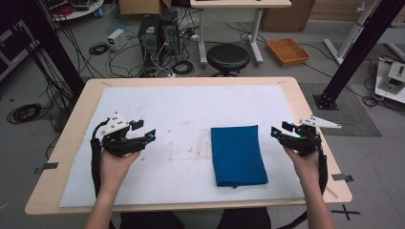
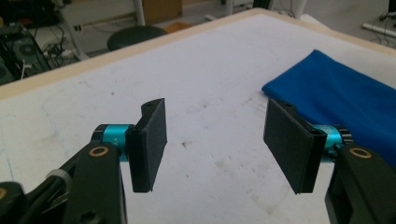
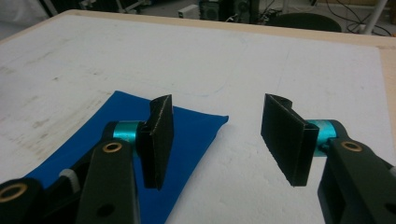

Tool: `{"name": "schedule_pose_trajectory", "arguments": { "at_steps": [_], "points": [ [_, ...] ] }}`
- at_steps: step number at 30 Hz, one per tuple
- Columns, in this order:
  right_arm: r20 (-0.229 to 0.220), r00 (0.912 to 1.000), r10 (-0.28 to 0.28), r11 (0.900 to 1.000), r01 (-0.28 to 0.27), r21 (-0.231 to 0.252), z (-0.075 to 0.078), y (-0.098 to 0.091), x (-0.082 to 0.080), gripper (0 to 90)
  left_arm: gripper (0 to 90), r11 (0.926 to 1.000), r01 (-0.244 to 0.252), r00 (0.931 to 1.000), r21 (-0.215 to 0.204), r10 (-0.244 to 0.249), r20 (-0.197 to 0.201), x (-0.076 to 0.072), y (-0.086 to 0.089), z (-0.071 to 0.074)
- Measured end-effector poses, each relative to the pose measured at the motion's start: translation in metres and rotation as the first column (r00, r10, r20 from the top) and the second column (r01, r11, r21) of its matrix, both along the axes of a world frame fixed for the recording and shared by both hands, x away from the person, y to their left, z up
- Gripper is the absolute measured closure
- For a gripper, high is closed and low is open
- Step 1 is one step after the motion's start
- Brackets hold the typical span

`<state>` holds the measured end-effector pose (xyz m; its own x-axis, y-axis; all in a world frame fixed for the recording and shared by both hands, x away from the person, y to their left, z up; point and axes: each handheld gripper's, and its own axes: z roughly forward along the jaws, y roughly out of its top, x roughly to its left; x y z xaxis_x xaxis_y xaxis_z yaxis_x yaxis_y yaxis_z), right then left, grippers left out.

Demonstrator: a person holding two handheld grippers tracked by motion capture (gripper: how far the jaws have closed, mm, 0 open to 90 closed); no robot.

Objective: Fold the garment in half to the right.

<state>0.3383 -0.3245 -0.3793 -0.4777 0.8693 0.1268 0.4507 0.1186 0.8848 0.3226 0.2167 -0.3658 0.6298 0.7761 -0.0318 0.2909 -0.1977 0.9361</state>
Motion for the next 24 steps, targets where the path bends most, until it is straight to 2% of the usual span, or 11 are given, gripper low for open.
{"name": "schedule_pose_trajectory", "arguments": {
  "at_steps": [3, 6, 8, 12, 18, 22, 24],
  "points": [
    [0.006, 0.9999, 0.011, 0.9999, -0.011, 0.008, 0.003, -0.006, -0.006, 44.7, 38.8, 0.9998, 0.017, 0.9999, 0.010, -0.017, 0.004, -0.001, 0.000, -0.002],
    [-0.001, 0.9999, 0.011, 0.9997, -0.011, 0.022, 0.005, -0.012, -0.007, 43.1, 38.4, 0.9982, 0.054, 0.9983, -0.025, -0.054, -0.019, 0.000, 0.002, -0.006],
    [-0.004, 0.9999, 0.010, 0.9995, -0.010, 0.029, 0.005, -0.014, -0.007, 43.2, 38.4, 0.9970, 0.058, 0.9978, -0.051, -0.060, -0.027, 0.001, 0.004, -0.008],
    [0.002, 0.9998, 0.022, 0.9994, -0.022, 0.028, 0.003, -0.014, -0.005, 41.7, 38.3, 0.9986, 0.035, 0.9992, -0.039, -0.036, -0.017, 0.000, 0.006, -0.009],
    [0.003, 0.9999, 0.015, 0.9996, -0.015, 0.026, -0.001, -0.017, -0.001, 38.2, 35.0, 0.9982, 0.020, 0.9997, -0.056, -0.021, -0.013, -0.003, 0.014, -0.010],
    [0.010, 0.9999, 0.009, 0.9996, -0.009, 0.026, 0.000, -0.017, -0.002, 37.6, 35.0, 0.9987, 0.009, 0.9999, -0.051, -0.010, -0.009, -0.005, 0.017, -0.010],
    [0.010, 0.9999, 0.007, 0.9996, -0.007, 0.026, 0.000, -0.017, -0.001, 37.0, 35.0, 0.9981, -0.001, 0.9998, -0.062, 0.000, -0.018, -0.006, 0.019, -0.010]
  ]
}}
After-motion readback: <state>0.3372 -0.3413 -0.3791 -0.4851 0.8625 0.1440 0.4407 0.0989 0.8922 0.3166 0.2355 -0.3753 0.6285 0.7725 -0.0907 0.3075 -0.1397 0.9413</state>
